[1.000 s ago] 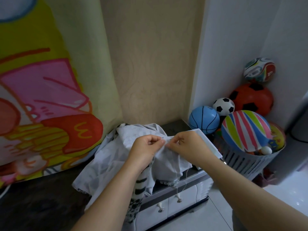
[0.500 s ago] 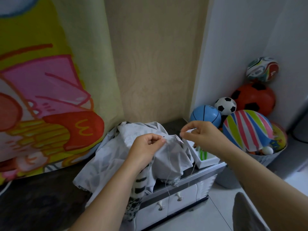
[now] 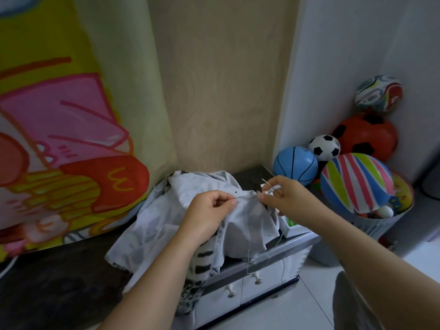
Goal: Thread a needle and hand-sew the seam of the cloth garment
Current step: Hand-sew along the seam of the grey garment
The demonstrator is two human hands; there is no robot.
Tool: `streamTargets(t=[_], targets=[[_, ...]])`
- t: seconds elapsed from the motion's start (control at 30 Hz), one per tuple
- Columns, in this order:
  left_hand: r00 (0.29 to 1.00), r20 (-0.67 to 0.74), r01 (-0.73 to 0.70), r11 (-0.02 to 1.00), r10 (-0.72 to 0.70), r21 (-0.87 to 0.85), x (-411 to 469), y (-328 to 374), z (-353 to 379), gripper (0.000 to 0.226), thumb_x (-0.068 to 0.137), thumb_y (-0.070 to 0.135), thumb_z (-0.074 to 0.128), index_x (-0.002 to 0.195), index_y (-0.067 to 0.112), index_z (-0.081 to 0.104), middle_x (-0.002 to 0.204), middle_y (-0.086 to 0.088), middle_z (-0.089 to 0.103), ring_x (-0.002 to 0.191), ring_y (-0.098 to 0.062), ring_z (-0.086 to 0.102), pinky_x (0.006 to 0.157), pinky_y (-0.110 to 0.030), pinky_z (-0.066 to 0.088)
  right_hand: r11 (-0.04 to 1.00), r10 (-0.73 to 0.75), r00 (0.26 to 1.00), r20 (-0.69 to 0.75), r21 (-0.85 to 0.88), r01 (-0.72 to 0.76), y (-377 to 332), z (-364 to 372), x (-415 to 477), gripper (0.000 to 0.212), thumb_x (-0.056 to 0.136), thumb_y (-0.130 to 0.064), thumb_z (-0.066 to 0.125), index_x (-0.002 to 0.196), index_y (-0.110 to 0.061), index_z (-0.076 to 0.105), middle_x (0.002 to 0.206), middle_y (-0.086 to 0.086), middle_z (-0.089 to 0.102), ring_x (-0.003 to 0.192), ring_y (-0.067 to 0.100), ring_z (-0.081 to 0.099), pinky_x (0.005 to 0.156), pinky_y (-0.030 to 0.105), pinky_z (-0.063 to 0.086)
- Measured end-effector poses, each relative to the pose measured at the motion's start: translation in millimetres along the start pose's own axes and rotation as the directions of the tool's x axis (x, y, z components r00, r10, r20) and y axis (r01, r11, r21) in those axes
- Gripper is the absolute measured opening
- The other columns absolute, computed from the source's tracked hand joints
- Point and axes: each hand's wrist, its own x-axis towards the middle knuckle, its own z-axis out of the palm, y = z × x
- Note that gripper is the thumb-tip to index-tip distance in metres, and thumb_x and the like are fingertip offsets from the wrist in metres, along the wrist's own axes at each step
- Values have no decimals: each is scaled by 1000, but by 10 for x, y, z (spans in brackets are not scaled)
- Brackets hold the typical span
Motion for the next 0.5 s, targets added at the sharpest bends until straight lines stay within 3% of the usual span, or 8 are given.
streamTargets(t=[0.17, 0.23, 0.3, 0.37, 0.43, 0.5], targets=[[999, -22, 46, 998, -47, -47, 10, -4, -3, 9, 87, 16, 68, 80, 20, 71, 72, 12, 68, 63, 8, 59, 61, -3, 43, 998, -37, 999, -3, -41, 37, -135, -11, -140, 18, 101, -21, 33, 102, -15, 51, 78, 2, 53, 68, 15, 50, 73, 43, 51], [998, -27, 59, 996, -60, -62, 10, -5, 6, 8, 88, 16, 67, 81, 18, 72, 70, 13, 67, 61, 10, 58, 57, -2, 41, 991, -63, 997, 39, -117, 67, -160, 49, -189, 20, 101, -20, 33, 97, -19, 52, 76, 2, 58, 65, 14, 51, 66, 38, 50], [997, -40, 66, 996, -68, -64, 18, -11, 20, 9, 87, 15, 67, 79, 17, 72, 68, 13, 66, 60, 8, 57, 57, -3, 40, 984, -67, 994, 87, -160, 80, -163, 126, -222, 22, 101, -20, 33, 93, -21, 53, 70, -4, 62, 57, 2, 52, 55, 19, 43], [996, -53, 71, 995, -75, -71, 23, -15, 32, 10, 86, 14, 68, 76, 15, 71, 67, 10, 65, 57, 7, 54, 58, -4, 41, 968, -50, 988, 143, -236, 83, -201, 185, -271, 23, 101, -18, 33, 92, -22, 54, 69, -9, 60, 55, -7, 52, 52, 10, 36], [995, -59, 71, 994, -76, -79, 25, -22, 37, 13, 85, 12, 68, 73, 15, 69, 67, 8, 64, 55, 8, 53, 57, -5, 41, 927, -55, 985, 166, -357, 112, -237, 211, -314, 21, 101, -17, 35, 98, -22, 54, 80, -14, 55, 70, -3, 53, 62, 11, 39], [996, -59, 67, 994, -73, -89, 26, -25, 32, 15, 85, 10, 67, 71, 16, 69, 67, 8, 64, 56, 8, 53, 58, -5, 41, 918, -34, 987, 155, -387, 92, -252, 231, -326, 20, 101, -19, 34, 102, -21, 54, 79, -11, 55, 77, 6, 53, 74, 21, 44]])
